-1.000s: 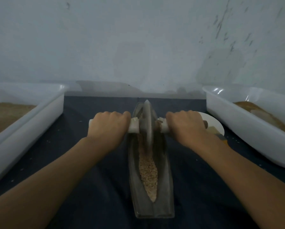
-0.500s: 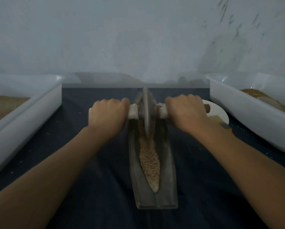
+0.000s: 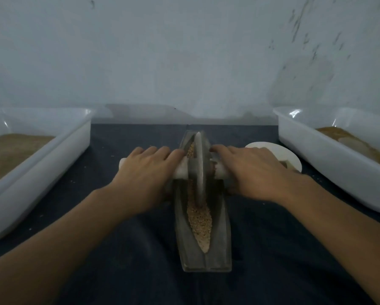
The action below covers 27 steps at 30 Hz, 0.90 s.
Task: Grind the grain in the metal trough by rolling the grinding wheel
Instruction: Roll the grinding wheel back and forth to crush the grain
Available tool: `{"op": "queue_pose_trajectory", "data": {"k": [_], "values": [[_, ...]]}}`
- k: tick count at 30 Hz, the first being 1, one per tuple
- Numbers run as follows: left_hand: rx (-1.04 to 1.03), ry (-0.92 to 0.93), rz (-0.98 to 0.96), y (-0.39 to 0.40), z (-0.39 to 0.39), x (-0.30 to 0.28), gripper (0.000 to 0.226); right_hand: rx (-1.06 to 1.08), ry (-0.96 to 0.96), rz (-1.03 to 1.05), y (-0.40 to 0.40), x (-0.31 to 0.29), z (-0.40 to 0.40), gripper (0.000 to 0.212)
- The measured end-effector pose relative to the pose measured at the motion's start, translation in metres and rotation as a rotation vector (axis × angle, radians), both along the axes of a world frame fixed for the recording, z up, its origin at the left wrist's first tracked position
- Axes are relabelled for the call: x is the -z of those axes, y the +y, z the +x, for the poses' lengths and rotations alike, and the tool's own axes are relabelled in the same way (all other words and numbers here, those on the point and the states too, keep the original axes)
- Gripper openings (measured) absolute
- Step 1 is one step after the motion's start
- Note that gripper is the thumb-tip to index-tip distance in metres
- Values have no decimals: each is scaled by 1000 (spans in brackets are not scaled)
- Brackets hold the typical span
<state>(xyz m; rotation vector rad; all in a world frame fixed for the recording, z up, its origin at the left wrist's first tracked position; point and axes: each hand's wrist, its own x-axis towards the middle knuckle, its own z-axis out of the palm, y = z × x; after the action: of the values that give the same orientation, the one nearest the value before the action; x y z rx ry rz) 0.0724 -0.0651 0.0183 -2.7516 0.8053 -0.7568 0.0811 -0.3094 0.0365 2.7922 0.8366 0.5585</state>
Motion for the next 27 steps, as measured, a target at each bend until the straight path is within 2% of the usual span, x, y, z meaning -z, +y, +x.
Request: {"op": "queue_pose_trajectory", "data": {"k": [3, 6, 11, 16, 23, 27], "values": [[35, -101, -1, 0, -5, 3, 87, -81, -49, -30, 5, 0, -4, 94], [92, -167, -43, -2, -5, 8, 84, -131, -111, -63, 8, 3, -7, 84], [129, -192, -38, 0, -3, 12, 83, -125, -124, 2, 12, 7, -8, 56], [111, -179, 14, 1, 3, 11, 82, -130, -83, 33, 14, 5, -1, 55], [83, -144, -24, 9, 18, 10, 77, -132, -88, 48, 25, 6, 17, 47], [119, -177, -61, 11, 18, 13, 74, -149, -97, 65, 24, 7, 15, 53]]}}
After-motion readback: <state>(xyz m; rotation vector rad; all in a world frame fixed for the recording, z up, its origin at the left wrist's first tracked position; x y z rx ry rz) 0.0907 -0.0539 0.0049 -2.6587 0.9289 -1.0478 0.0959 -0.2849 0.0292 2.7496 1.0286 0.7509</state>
